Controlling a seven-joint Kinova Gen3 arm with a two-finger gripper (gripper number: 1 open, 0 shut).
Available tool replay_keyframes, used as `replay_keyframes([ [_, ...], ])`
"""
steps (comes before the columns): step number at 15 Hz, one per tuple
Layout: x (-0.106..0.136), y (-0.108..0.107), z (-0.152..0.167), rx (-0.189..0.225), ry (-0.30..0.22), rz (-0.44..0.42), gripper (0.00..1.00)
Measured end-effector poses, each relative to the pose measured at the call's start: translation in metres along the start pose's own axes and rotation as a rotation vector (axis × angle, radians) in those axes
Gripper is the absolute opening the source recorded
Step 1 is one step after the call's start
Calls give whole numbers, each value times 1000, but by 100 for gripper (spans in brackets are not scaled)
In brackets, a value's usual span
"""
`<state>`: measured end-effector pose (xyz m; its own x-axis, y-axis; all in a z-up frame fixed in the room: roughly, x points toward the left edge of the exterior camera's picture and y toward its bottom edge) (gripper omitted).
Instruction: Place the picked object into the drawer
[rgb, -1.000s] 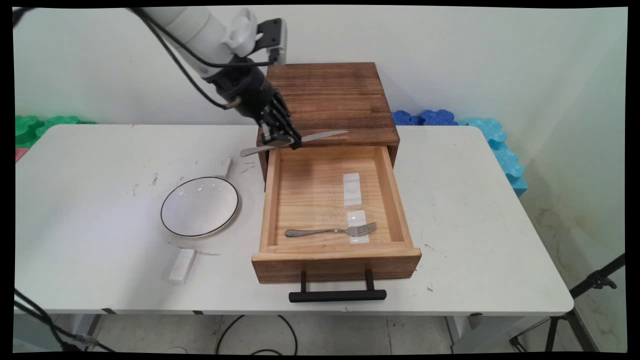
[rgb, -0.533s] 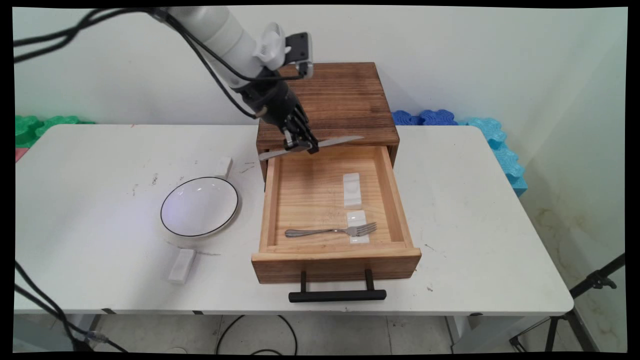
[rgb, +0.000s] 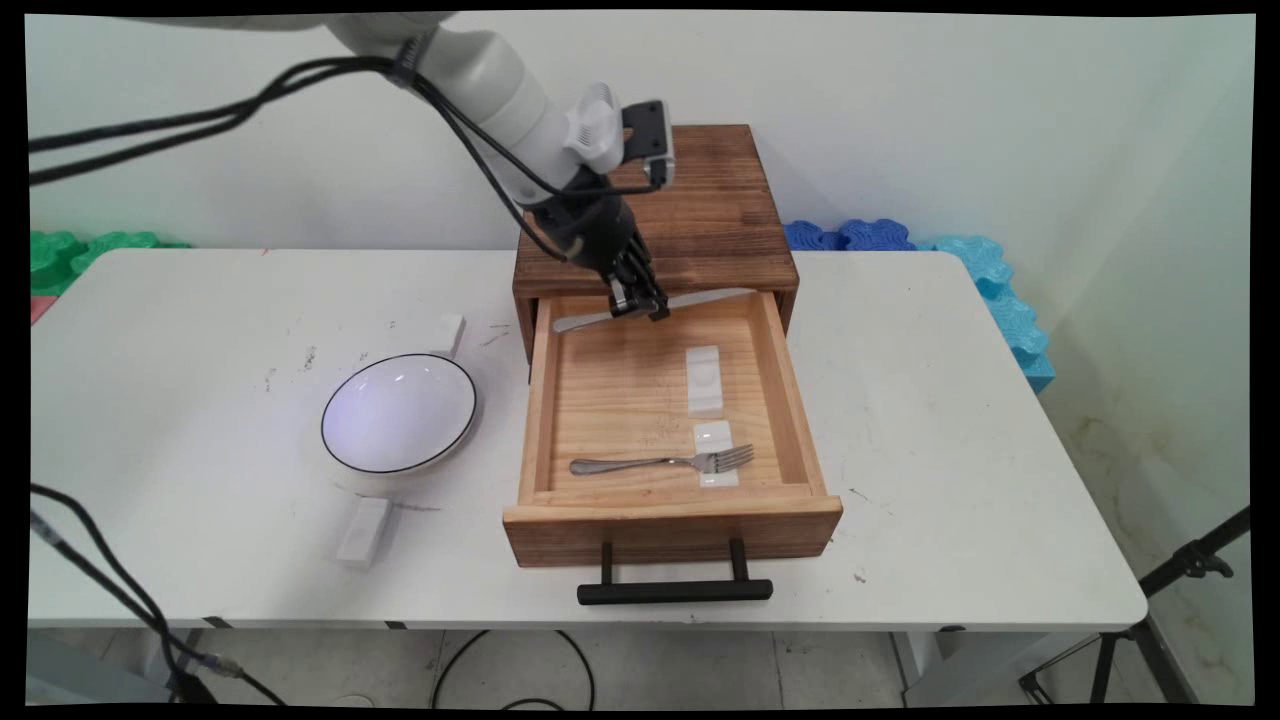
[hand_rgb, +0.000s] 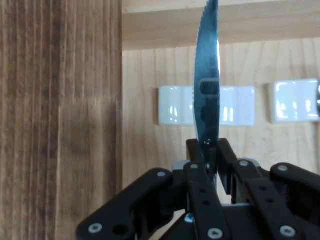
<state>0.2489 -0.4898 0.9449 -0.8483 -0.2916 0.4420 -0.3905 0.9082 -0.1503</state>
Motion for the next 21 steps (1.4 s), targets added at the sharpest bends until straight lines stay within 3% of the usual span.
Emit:
replay_keyframes([
  [8,9,1,38,1,-4,5,0],
  [21,4,5,68,4,-16,8,0],
])
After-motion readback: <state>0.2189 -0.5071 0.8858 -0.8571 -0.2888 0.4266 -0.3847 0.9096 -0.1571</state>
